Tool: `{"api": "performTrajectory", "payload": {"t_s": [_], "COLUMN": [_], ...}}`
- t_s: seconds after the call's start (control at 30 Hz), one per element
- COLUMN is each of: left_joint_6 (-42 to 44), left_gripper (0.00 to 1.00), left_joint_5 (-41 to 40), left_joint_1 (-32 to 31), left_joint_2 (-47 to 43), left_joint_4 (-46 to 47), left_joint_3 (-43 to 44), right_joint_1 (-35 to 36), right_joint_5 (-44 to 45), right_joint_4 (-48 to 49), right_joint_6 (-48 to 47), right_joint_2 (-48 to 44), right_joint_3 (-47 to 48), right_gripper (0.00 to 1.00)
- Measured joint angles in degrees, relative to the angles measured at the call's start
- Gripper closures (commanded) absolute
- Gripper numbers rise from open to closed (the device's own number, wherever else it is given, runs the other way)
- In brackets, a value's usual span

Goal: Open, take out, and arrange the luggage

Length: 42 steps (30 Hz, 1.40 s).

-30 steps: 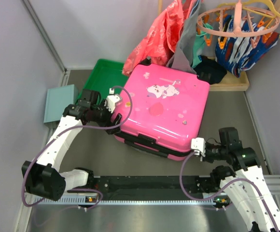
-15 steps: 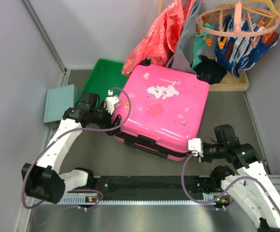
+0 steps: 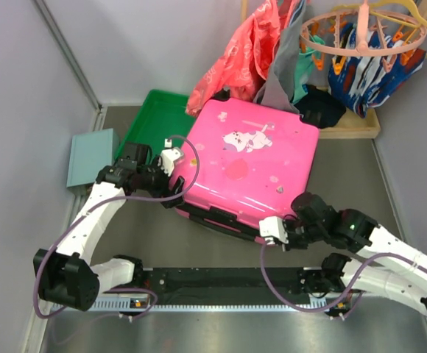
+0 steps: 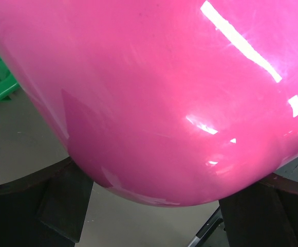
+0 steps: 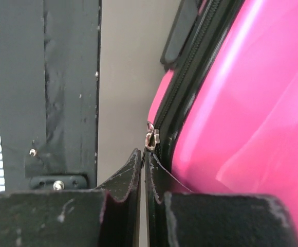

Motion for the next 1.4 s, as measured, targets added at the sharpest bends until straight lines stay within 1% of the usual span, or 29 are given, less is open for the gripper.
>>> {"api": "performTrajectory", "payload": {"t_s": [0.1,0.2,0.43,0.6,0.83,0.97,1.03,1.13,1.23,1.4], "left_joint_6": [0.00,0.28,0.98,1.46,1.38,1.16,0.96,0.83,0.70,-0.42], "left_gripper": [0.09,0.09,0.09,0.09,0.10,0.12,0.15,0.25,0.29,0.30], "left_joint_5": [-0.04,-0.70,-4.35,-7.61,-8.74,-10.69,-12.37,-14.19,-15.47,-15.76], "left_joint_1": [0.00,0.17,1.66,2.45,2.47,2.47,2.49,2.49,2.54,2.89], "left_joint_2": [0.02,0.13,0.33,-0.17,-1.01,-2.12,-2.67,-3.50,-3.89,-4.15], "left_joint_4": [-0.02,-0.50,-0.66,-0.59,-0.24,0.07,0.09,0.11,-0.02,-0.35], "left_joint_3": [0.00,-0.44,-0.55,-0.55,-0.74,-0.96,-0.96,-0.96,-0.96,-1.01], "right_joint_1": [5.88,12.44,20.44,23.93,26.80,28.72,29.49,30.01,30.51,31.28], "right_joint_5": [5.31,12.02,20.61,25.18,32.92,37.59,39.23,40.79,42.56,45.79], "right_joint_4": [3.17,6.29,13.49,18.40,24.59,24.68,25.46,27.45,30.10,34.29], "right_joint_6": [5.55,12.15,24.26,30.75,41.92,47.19,49.00,50.58,51.67,52.41], "right_joint_2": [1.31,5.07,14.40,19.82,22.69,28.37,31.56,34.16,36.20,38.18], "right_joint_3": [-0.35,-0.50,1.73,3.54,3.67,7.34,9.53,10.82,11.47,11.47], "right_gripper": [1.00,1.00,1.00,1.00,1.00,1.00,1.00,1.00,1.00,1.00]}}
